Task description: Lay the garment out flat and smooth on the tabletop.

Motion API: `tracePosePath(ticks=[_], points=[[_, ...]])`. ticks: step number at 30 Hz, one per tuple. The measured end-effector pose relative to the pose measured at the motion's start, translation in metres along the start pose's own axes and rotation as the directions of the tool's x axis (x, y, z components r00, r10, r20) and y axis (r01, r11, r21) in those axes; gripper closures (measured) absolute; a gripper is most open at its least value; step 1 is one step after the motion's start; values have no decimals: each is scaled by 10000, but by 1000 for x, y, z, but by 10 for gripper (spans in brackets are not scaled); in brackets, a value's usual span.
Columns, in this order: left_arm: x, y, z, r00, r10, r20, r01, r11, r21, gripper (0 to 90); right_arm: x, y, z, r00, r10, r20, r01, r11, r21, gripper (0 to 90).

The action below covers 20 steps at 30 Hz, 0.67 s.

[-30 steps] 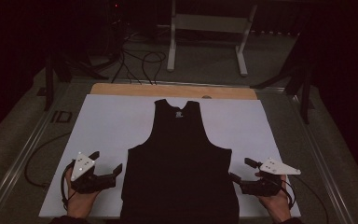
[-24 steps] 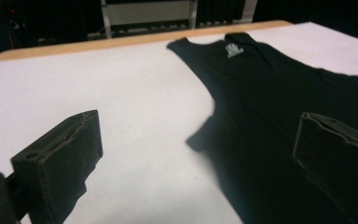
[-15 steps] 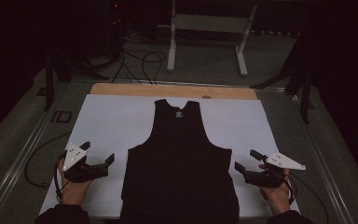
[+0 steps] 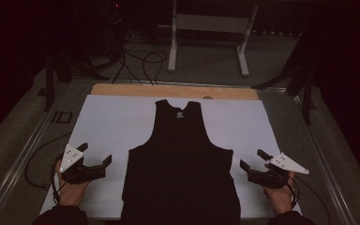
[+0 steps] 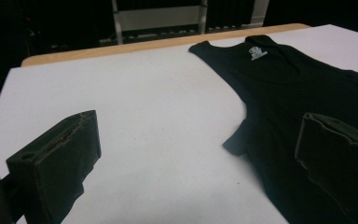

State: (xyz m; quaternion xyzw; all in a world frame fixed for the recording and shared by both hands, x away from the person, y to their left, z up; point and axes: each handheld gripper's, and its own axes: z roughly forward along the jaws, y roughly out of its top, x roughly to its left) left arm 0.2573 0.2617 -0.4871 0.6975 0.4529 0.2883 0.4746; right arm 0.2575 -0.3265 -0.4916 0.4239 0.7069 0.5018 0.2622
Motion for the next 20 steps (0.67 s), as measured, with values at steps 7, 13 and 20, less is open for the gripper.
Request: tracePosePath(ticks=[7,13,20], points=[[-2,-2,-6,9999,87,-55,-88,9998,-186,3,9,-1,-2,9981,-577,219,578,9983,-60,133],[-3,-3,-8,10000,79,-53,-80,9998,-170,5,5,-2,-3,9986,-359,377,362,9993,-87,133],[-3,-4,-6,9998,106,-158,-107,9999,-68,5,4,-2,-1,9985,-362,410,364,9993,-22,131]])
